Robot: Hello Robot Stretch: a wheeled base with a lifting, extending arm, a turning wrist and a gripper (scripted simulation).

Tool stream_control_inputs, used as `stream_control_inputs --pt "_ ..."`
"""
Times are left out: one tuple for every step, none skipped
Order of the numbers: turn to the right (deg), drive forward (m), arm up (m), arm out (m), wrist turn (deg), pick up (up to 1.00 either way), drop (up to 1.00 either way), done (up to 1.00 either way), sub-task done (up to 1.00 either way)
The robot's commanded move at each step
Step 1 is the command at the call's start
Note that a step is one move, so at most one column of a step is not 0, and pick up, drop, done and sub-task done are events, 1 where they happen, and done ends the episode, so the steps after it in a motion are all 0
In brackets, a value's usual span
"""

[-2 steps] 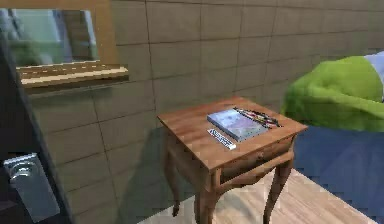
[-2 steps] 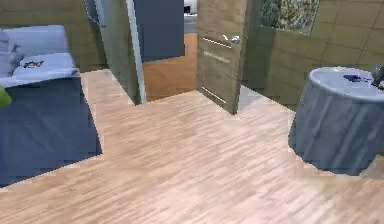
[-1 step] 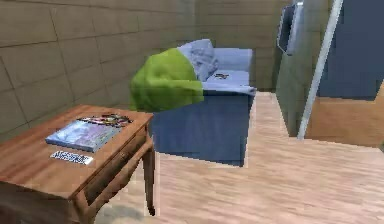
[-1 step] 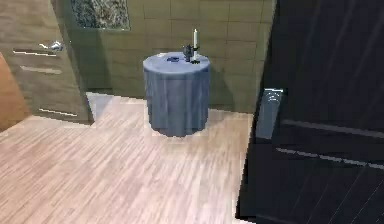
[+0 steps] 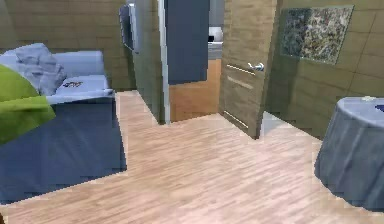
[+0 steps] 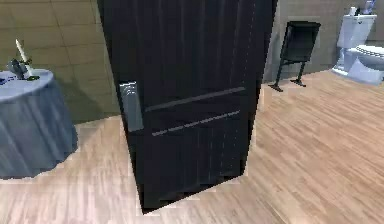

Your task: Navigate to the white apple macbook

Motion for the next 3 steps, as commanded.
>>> stream_control_inputs --pt "0.0 1.0 0.0 0.0 0.0 0.0 0.0 0.0 0.0" --pt "0.0 1.0 0.0 0.0 0.0 0.0 0.0 0.0 0.0" --pt "0.0 0.8 0.0 0.0 0.0 0.0 0.0 0.0 0.0"
